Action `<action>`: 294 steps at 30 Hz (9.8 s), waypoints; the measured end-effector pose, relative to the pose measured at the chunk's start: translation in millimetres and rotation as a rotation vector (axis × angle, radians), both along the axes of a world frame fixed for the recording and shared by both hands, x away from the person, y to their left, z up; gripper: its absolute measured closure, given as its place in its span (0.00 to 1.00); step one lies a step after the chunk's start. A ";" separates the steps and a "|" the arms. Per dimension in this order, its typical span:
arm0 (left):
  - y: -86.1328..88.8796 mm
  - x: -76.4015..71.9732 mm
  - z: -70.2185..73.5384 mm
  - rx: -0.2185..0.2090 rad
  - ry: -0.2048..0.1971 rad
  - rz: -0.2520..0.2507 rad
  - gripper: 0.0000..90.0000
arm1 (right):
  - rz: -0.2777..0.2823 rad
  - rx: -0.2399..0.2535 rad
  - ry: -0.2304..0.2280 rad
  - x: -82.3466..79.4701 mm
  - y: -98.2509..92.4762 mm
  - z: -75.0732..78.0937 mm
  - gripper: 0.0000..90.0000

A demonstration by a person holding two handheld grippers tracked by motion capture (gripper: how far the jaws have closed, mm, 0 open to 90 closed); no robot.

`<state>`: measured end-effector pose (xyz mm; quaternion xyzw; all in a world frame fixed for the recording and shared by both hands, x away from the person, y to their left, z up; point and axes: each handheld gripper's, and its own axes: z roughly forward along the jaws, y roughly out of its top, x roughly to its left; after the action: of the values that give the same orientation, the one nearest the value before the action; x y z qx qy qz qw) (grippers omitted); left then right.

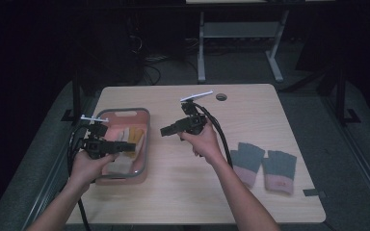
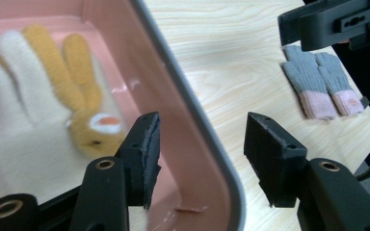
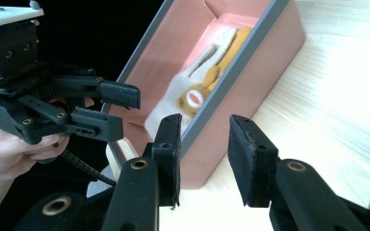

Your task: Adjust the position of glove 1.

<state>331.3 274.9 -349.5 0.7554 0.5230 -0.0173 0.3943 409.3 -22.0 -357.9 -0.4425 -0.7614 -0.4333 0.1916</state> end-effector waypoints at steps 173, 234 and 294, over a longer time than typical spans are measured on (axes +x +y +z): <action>-245.6 -22.9 -59.1 -0.057 -0.055 -0.407 0.32 | -0.479 -0.736 -0.142 -119.2 -262.5 -90.3 0.80; -226.1 -21.9 -59.5 -0.063 -0.071 -0.357 0.31 | -0.482 -0.571 -0.109 -89.8 -182.0 -57.3 0.93; -307.4 6.0 -108.4 -0.016 0.131 -0.333 0.47 | -0.613 -0.223 0.032 -95.4 -251.0 -106.8 0.53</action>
<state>337.3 -32.4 -458.0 0.8259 0.4150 -0.1357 0.3568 313.9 -273.0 -464.7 -0.6760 -0.6324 -0.3780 0.0145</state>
